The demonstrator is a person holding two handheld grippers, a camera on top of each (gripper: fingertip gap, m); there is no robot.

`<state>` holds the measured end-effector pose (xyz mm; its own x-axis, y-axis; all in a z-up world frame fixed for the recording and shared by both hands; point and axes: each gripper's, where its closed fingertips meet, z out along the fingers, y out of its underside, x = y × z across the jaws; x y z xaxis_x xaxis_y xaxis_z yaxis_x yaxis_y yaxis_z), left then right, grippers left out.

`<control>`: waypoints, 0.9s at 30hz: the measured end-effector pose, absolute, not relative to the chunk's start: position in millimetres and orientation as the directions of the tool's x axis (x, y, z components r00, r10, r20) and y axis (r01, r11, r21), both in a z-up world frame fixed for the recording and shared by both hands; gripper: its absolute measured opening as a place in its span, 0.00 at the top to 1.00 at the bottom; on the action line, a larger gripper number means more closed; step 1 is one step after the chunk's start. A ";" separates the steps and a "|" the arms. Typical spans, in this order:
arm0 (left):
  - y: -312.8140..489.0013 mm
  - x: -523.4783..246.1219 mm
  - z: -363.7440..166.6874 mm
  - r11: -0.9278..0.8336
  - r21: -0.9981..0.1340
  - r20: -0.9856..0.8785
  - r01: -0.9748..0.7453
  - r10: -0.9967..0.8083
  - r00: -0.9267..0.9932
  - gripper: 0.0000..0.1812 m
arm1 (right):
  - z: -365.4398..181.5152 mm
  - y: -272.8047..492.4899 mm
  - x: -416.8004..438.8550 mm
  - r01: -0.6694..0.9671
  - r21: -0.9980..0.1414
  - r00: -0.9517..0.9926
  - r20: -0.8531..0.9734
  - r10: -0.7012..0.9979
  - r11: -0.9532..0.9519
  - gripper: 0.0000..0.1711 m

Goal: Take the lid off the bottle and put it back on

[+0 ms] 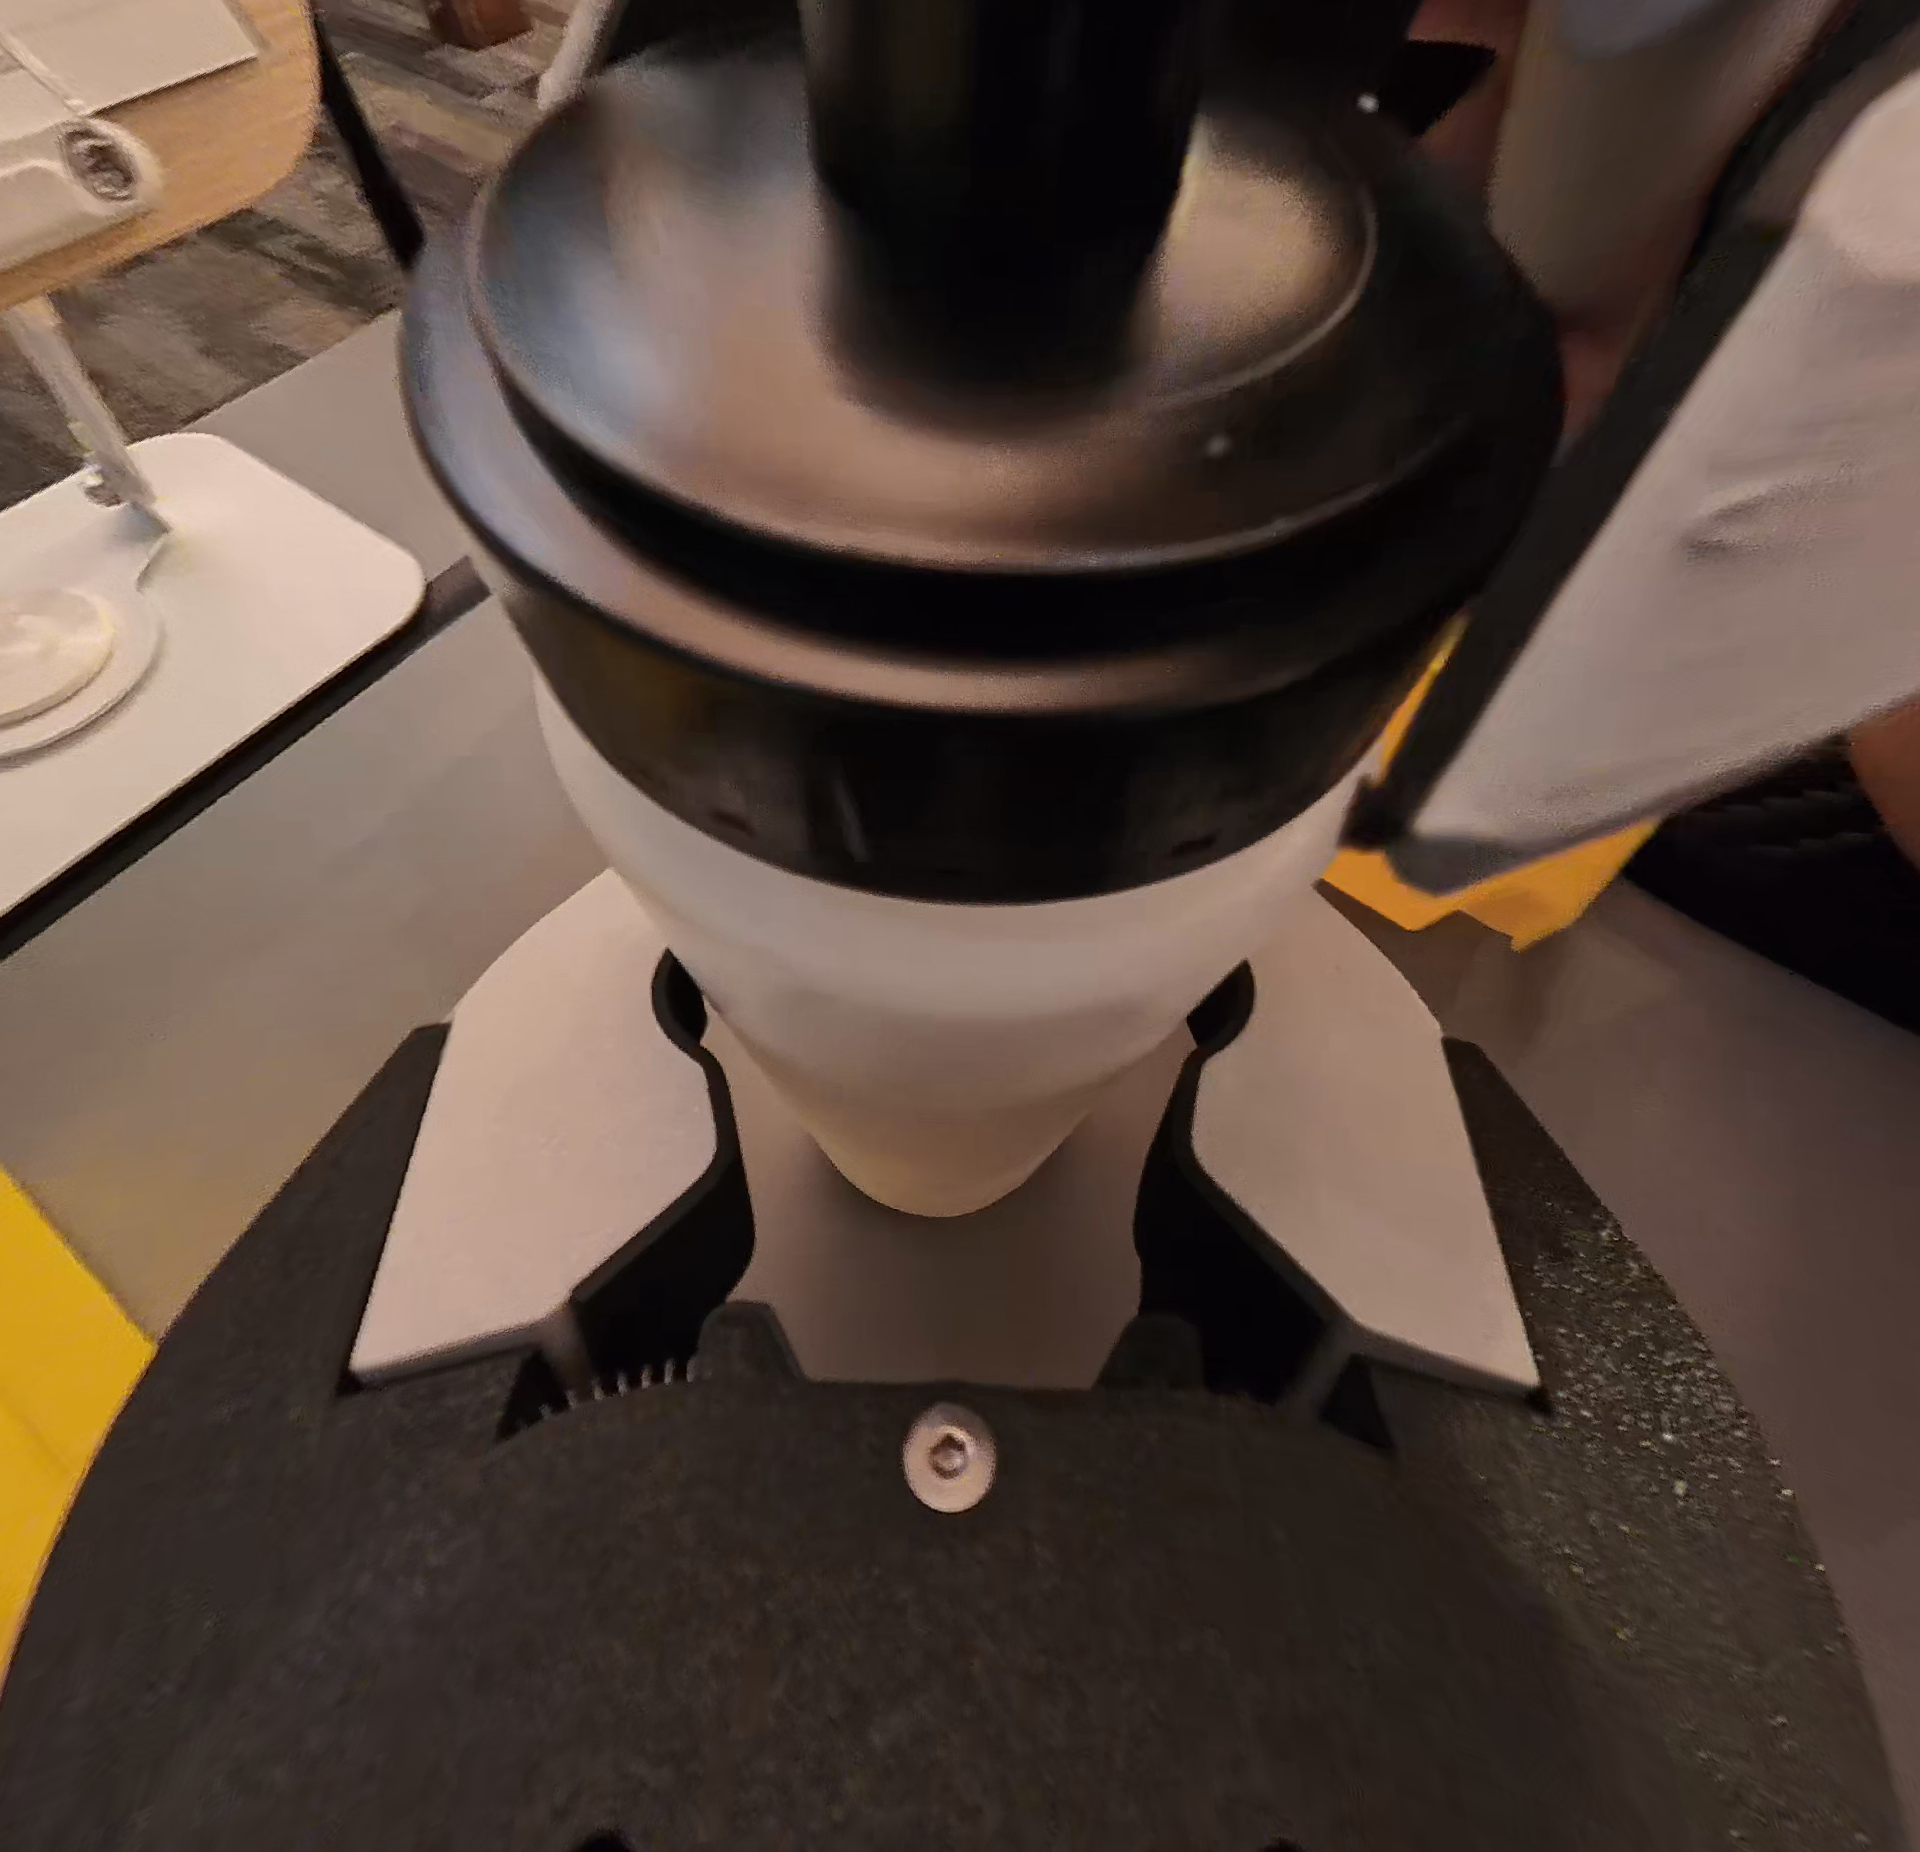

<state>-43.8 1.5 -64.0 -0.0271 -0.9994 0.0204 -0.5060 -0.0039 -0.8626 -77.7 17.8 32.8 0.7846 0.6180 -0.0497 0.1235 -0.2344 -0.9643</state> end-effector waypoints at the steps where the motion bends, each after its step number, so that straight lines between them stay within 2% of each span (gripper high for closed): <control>1: 5.5 -44.4 -63.9 -0.019 -0.862 0.021 -0.507 -1.000 0.002 0.49 | 33.0 21.4 -77.7 0.108 -0.965 0.809 -0.054 0.586 -0.238 0.57; 4: 18.5 -47.2 -63.7 -0.062 -0.862 0.018 -0.502 -0.996 0.092 0.49 | 33.6 33.7 -77.8 0.041 -0.972 0.894 -0.067 0.442 -0.230 0.57; 7: 21.8 -48.9 -64.0 -0.074 -0.859 0.024 -0.507 -0.994 0.105 0.49 | 35.0 38.7 -77.5 0.003 -0.981 0.941 -0.062 0.332 -0.194 0.57; 9: 20.2 -49.6 -64.0 -0.065 -0.857 0.034 -0.512 -0.997 0.069 0.49 | 35.1 37.7 -79.1 0.033 -0.979 0.924 -0.046 0.379 -0.200 0.57; 13: 11.4 -50.5 -64.5 -0.018 -0.852 0.043 -0.523 -0.998 -0.035 0.49 | 35.7 24.2 -81.6 0.075 -0.977 0.797 -0.060 0.600 -0.198 0.54; 18: 5.8 -50.7 -64.9 0.024 -0.847 0.018 -0.530 -0.997 -0.075 0.49 | 34.0 18.6 -81.3 0.100 -0.979 0.752 -0.043 0.657 -0.178 0.58; 21: 14.3 -49.1 -64.6 -0.036 -0.851 0.029 -0.524 -0.999 0.022 0.49 | 33.6 26.4 -78.6 0.089 -0.975 0.830 -0.041 0.556 -0.205 0.58; 24: 23.6 -50.2 -63.7 -0.103 -0.857 0.053 -0.505 -0.992 0.112 0.49 | 34.6 37.7 -77.8 -0.008 -0.980 0.932 -0.080 0.355 -0.199 0.58; 27: 26.7 -53.6 -64.0 -0.096 -0.846 0.032 -0.524 -0.991 0.130 0.49 | 35.7 38.3 -81.5 0.029 -0.986 0.963 -0.017 0.270 -0.167 0.58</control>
<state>-53.6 26.7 -64.0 0.1298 -0.9910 0.0316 -0.5241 -0.0957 -0.8463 -81.5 38.3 35.7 0.9626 0.2705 -0.0170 0.0295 -0.1671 -0.9855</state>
